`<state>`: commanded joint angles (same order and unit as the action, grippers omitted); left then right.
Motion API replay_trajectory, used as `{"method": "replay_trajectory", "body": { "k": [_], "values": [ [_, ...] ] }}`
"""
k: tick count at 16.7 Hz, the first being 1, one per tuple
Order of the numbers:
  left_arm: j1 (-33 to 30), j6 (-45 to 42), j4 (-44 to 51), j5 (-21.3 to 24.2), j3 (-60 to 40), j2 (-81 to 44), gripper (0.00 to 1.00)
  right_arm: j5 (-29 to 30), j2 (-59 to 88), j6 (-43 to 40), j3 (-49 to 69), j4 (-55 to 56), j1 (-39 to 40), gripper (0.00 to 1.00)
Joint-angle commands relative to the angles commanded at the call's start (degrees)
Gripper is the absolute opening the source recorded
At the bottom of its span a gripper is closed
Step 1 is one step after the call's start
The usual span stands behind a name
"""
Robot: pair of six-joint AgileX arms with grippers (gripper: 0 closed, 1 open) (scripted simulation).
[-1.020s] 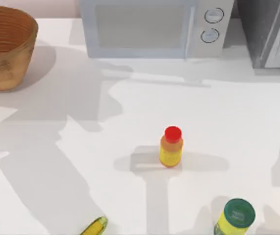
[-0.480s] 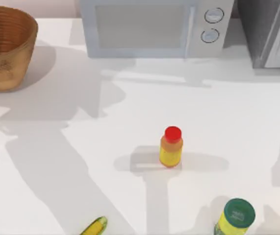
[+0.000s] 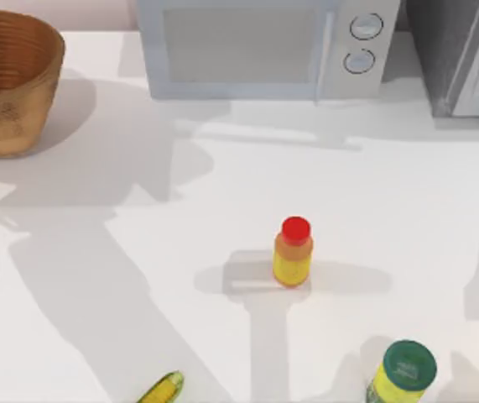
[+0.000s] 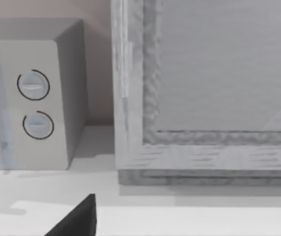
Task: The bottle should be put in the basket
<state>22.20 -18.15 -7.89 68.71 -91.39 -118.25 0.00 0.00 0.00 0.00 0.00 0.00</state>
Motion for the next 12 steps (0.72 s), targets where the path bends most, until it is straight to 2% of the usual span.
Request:
{"method": "replay_trajectory", "body": {
  "k": [7, 12],
  "values": [
    [0.00, 0.00, 0.00, 0.00, 0.00, 0.00, 0.98, 0.00, 0.00, 0.00, 0.00, 0.00, 0.00, 1.00],
    [0.00, 0.00, 0.00, 0.00, 0.00, 0.00, 1.00, 0.00, 0.00, 0.00, 0.00, 0.00, 0.00, 1.00]
  ]
}}
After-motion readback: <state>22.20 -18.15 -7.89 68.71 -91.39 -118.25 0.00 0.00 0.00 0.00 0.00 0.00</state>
